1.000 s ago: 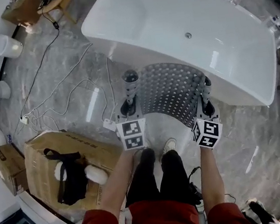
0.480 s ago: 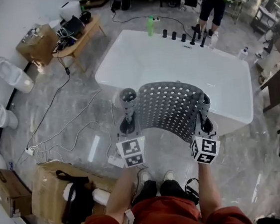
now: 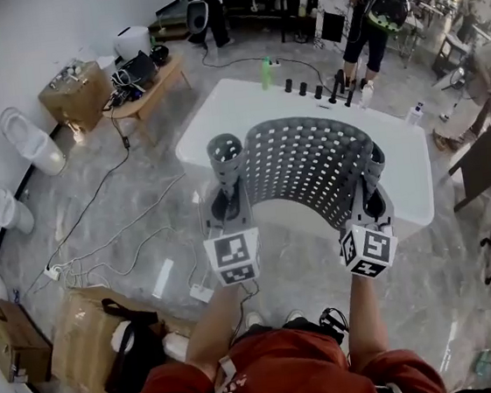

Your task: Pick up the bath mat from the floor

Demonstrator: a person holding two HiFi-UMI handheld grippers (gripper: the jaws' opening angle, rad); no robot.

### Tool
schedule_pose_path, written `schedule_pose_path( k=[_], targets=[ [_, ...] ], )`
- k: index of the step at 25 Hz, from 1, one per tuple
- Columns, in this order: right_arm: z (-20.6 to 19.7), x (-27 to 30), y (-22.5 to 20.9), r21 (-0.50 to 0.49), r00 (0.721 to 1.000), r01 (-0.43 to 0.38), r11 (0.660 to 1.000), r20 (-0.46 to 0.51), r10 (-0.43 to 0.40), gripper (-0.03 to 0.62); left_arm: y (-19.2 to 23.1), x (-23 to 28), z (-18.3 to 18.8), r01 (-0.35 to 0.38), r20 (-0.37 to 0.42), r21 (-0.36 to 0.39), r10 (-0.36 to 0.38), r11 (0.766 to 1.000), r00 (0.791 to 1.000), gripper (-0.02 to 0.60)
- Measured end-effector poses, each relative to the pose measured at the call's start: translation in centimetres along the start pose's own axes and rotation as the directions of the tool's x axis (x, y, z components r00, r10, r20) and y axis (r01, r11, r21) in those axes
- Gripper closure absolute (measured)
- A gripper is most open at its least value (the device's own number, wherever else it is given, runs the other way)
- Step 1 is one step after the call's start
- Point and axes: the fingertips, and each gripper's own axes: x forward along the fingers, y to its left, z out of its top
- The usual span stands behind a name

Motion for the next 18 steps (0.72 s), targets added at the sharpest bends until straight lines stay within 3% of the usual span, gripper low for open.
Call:
schedule_pose_path(
  k=[5,9,18],
  targets=[
    [6.0,-1.1,0.4,-0.012,0.991,0.02,1.0,0.134,-0.018,0.543,0.4,-1.5,5.6,-0.017,0.131,0.023,0.014,1.0,0.991,0.503],
    [8.6,-1.8,0.4,-0.015,0.978,0.04,0.999,0.205,-0.036,0.543,0.4,-2.3,8.3,-0.028,0.198,0.027,0.022,0.999,0.98,0.503],
    [9.1,-1.3,-1.0,-0.002,0.974,0.052,0.999,0.222,-0.05,0.543,-0.3,-1.5,9.0,-0.041,0.217,0.009,0.038,0.999,0.975,0.503]
  ],
)
